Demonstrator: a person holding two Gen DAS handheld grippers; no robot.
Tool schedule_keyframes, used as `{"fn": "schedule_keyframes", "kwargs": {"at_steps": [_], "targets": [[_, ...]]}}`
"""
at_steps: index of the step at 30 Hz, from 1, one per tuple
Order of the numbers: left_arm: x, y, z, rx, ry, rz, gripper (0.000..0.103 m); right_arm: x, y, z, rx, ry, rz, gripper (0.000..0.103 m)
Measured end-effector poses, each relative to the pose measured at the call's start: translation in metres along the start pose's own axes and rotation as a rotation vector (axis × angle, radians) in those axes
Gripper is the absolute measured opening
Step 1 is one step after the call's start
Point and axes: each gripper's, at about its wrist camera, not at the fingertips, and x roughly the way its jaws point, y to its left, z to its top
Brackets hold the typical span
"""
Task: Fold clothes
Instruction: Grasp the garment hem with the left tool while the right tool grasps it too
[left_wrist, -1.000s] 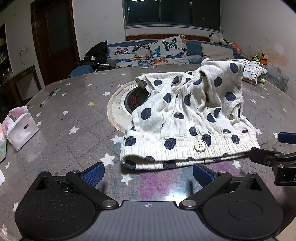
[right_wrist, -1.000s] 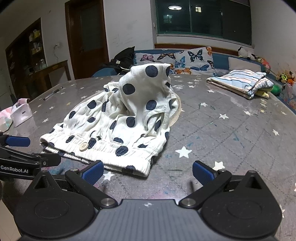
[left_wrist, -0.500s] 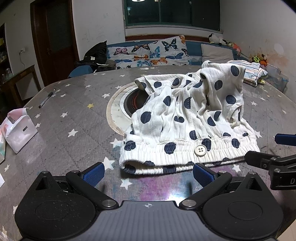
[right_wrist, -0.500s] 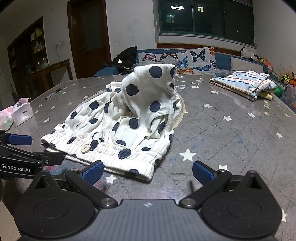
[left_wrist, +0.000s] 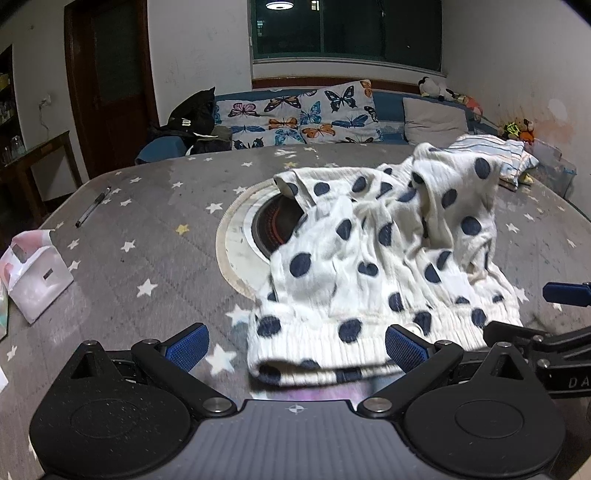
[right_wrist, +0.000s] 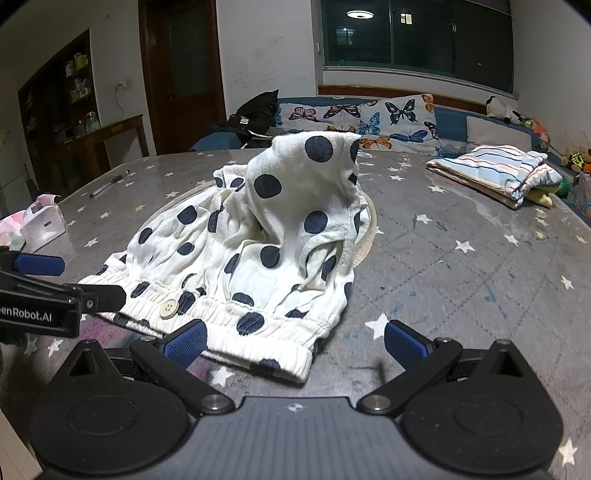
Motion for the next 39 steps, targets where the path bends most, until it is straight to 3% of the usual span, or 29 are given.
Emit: {"fn": "schedule_keyframes", "kwargs": {"at_steps": [13,17,25,28,35,36,39], "targets": [[0.038,0.023,0.038,-0.002,-0.027,-0.002,0.102,0.016,-0.019,0.040,0.003,-0.064,-0.012,0.103],[0.054,0.028,0.042,-0.008,0.011,-0.049,0.090,0.029,-0.027,0.050,0.020,-0.064,0.010,0.102],[0.067,0.033,0.032,-0.023,0.079,-0.118,0.072,0.051,-0.044,0.037,0.094,0.022,0.044,0.088],[0.066,0.031,0.031,-0.024,0.076,-0.136,0.061,0.053,-0.045,0.032,0.105,0.034,0.050,0.079],[0.060,0.029,0.029,-0.045,0.072,-0.185,0.021,0.057,-0.042,0.030,0.101,0.027,0.026,0.061],[0.058,0.029,0.028,-0.047,0.066,-0.188,0.014,0.056,-0.041,0.030,0.099,0.026,0.023,0.051],[0.049,0.030,0.027,-0.055,0.051,-0.191,0.010,0.051,-0.040,0.028,0.116,0.026,0.034,0.026]]}}
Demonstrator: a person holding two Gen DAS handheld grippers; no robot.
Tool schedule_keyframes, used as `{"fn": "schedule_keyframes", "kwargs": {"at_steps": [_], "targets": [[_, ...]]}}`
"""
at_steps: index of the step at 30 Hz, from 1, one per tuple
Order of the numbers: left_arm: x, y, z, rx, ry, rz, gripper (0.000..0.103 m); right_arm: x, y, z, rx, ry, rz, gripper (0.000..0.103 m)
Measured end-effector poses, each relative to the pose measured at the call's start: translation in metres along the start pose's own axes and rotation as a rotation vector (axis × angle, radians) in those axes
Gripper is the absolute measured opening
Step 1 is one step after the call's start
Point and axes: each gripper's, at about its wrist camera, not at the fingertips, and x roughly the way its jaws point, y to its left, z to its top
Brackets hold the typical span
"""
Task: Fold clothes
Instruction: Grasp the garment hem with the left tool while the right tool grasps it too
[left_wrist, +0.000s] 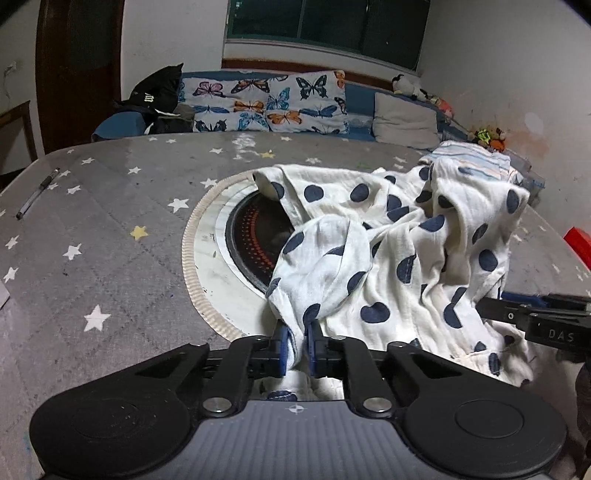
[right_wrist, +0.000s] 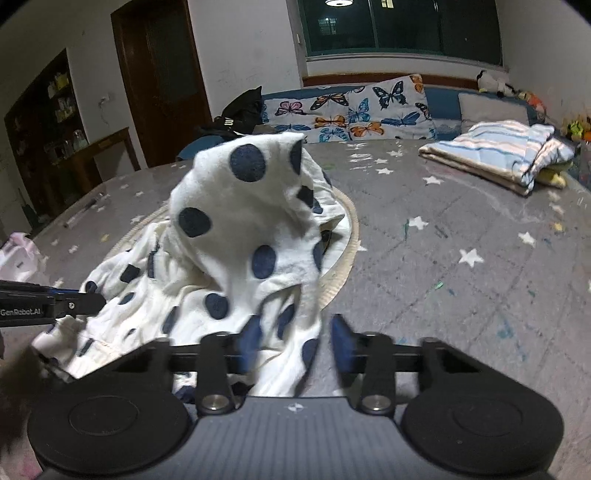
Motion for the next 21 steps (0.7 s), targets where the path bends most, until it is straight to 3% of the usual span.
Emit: {"fn": "schedule_keyframes", "kwargs": {"at_steps": [2,5,15,21], "targets": [[-0.008,0.000,-0.001,-0.001,-0.013,-0.003,0.008,-0.003,-0.001,-0.002,0.007,0.002,-0.001,0.016],[-0.020,-0.001,-0.004,0.005,-0.025,-0.006,0.007,-0.009,-0.002,-0.004,0.014,0.008,0.003,0.009],[-0.080,-0.003,-0.028,0.008,-0.040,-0.067,0.007,-0.065,0.004,-0.023,-0.010,0.030,0.118,0.008],[-0.113,-0.005,-0.056,0.036,0.013,-0.111,0.007,-0.101,0.005,-0.045,-0.034,0.100,0.174,0.008]]}}
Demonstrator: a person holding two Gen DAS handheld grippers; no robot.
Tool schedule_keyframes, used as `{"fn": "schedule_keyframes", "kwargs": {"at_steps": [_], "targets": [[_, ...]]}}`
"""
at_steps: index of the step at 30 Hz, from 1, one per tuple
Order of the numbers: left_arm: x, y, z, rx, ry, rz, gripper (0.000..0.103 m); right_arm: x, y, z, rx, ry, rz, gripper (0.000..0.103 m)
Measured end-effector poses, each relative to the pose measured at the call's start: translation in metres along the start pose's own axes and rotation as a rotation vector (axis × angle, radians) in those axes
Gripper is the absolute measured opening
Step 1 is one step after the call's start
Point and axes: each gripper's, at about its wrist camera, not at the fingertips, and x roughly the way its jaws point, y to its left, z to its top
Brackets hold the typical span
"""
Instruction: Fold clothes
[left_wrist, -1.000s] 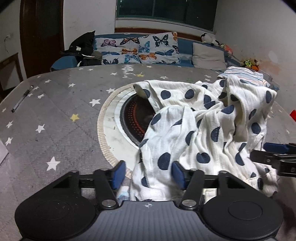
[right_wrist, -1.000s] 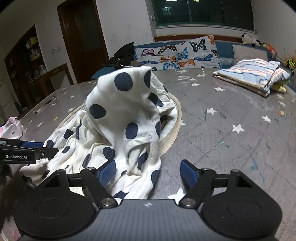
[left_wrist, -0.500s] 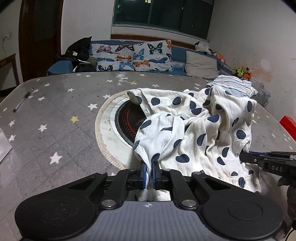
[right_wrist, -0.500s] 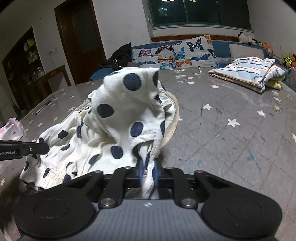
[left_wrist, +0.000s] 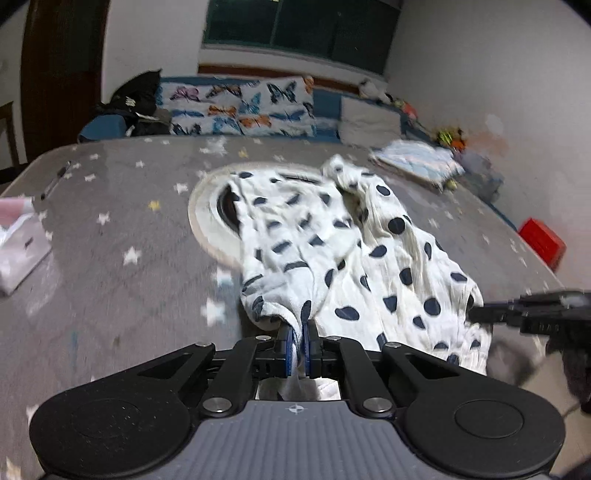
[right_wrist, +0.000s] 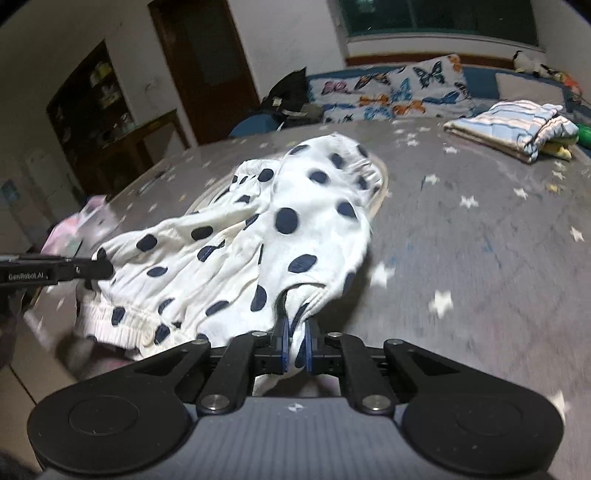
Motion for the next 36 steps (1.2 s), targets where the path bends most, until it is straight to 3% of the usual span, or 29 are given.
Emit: {"fn": "schedule_keyframes", "kwargs": {"at_steps": [4,6,8,10,12,14,23,36], "targets": [[-0.005,0.004,-0.015,-0.009,0.049,-0.003,0.007,-0.015,0.004,-0.016,-0.009,0.047,0.044,0.010],[-0.008,0.006,-0.014,-0.008,0.052,0.000,0.012,-0.021,0.004,-0.018,-0.012,0.054,0.055,0.020],[-0.011,0.007,-0.012,0.001,0.044,0.011,0.014,-0.026,0.003,-0.017,-0.016,0.048,0.058,0.022],[-0.013,0.006,-0.007,0.023,0.023,0.019,0.024,-0.033,-0.001,-0.010,-0.011,0.033,0.053,0.022],[-0.015,0.004,0.000,0.043,-0.010,0.029,0.042,-0.035,-0.007,-0.002,-0.001,0.015,0.037,0.023],[-0.014,0.004,0.008,0.052,-0.035,0.038,0.046,-0.033,-0.014,0.008,0.003,-0.006,-0.001,0.023],[0.026,0.009,0.047,0.031,-0.065,0.106,0.049,0.013,-0.051,0.064,0.068,-0.055,-0.115,0.025],[0.133,0.021,0.127,-0.031,-0.038,0.176,0.049,0.094,-0.091,0.135,0.124,-0.066,-0.143,0.034]]}}
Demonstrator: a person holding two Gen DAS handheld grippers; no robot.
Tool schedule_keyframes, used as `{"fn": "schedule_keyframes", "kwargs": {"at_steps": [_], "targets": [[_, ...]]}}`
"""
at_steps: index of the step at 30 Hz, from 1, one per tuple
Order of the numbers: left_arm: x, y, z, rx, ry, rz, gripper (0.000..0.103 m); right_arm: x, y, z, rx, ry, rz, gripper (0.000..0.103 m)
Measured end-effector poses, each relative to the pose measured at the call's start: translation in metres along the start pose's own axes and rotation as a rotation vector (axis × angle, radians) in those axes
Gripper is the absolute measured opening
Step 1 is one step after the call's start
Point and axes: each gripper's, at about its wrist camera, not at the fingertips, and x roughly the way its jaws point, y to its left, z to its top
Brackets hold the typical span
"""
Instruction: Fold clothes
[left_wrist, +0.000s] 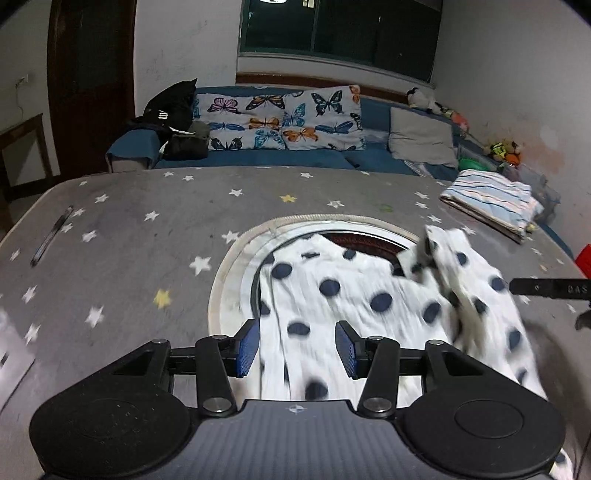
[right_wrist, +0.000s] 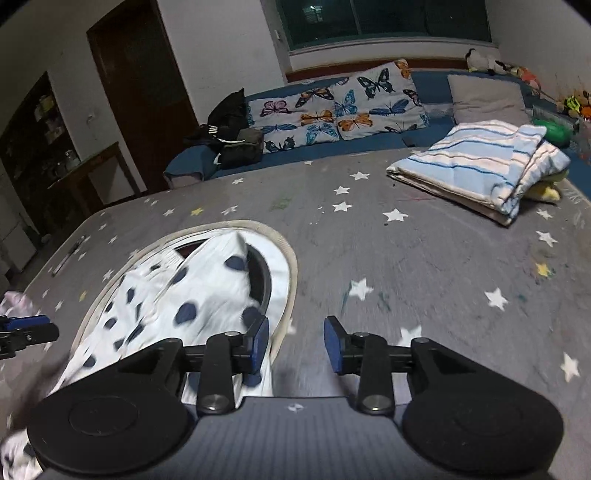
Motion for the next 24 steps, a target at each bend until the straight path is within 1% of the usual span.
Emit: {"fn": "schedule_keyframes", "kwargs": {"at_steps": [6,10,13,15,17,20,21,24], "targets": [[0.049,0.000,0.029,0.011,0.014,0.048,0.049,0.034,-0.005,0.013,0.021,0.026,0.002,0.037],[0.078,0.002,0.041,0.013,0.029,0.076,0.049,0.049,0.001,0.018,0.023,0.039,0.053,0.037],[0.093,0.004,0.045,0.014,0.032,0.078,0.049,0.049,0.017,0.018,-0.024,0.035,0.121,0.037],[0.100,0.006,0.047,0.007,0.034,0.070,0.051,0.043,0.033,0.016,-0.072,0.026,0.177,0.038],[0.106,0.006,0.049,0.002,0.036,0.062,0.052,0.038,0.052,0.012,-0.148,0.025,0.236,0.041],[0.114,0.002,0.052,0.010,0.037,0.054,0.052,0.035,0.079,0.002,-0.282,0.029,0.273,0.041],[0.116,0.000,0.053,0.016,0.036,0.050,0.052,0.035,0.084,0.000,-0.308,0.035,0.294,0.041],[0.123,-0.008,0.055,0.062,0.031,0.037,0.052,0.034,0.087,0.000,-0.302,0.049,0.343,0.041]]}}
